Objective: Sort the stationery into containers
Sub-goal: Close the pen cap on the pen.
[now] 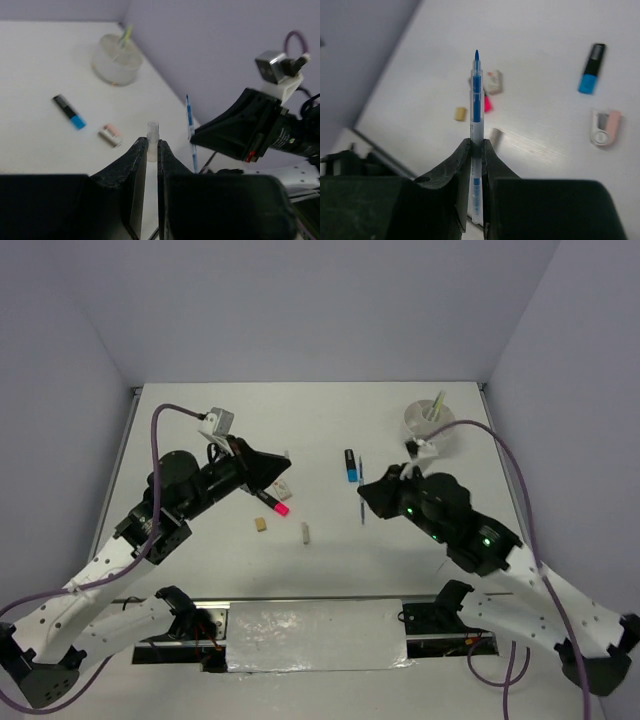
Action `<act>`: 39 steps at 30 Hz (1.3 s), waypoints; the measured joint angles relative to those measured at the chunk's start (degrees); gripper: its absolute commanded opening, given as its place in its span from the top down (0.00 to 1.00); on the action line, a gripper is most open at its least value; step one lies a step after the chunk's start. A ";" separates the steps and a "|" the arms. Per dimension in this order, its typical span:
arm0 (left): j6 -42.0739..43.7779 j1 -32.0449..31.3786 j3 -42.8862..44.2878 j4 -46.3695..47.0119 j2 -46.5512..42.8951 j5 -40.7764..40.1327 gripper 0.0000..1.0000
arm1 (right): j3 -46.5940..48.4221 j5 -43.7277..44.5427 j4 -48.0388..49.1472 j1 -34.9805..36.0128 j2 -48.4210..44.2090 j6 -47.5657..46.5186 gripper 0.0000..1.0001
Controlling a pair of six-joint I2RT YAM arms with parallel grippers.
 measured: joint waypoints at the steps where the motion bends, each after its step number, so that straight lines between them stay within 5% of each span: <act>1: -1.01 0.02 0.00 3.13 0.63 2.03 0.99 | -1.44 -1.88 2.21 0.24 -3.19 1.27 1.00; 5: -5.07 0.02 -0.46 16.52 2.60 9.84 0.99 | -7.37 -9.11 10.05 2.40 -12.09 5.35 1.00; 15: -10.86 0.00 -3.61 33.68 1.11 16.74 0.99 | -10.45 -18.32 24.85 11.58 -7.93 8.92 1.00; 23: -13.11 0.00 -4.07 29.73 -0.39 14.08 0.99 | -7.02 -13.57 28.63 19.98 -2.27 3.04 1.00; 39: -18.73 0.00 -2.75 19.82 -1.68 11.80 0.99 | -1.79 -6.21 26.69 20.33 -0.04 -2.80 1.00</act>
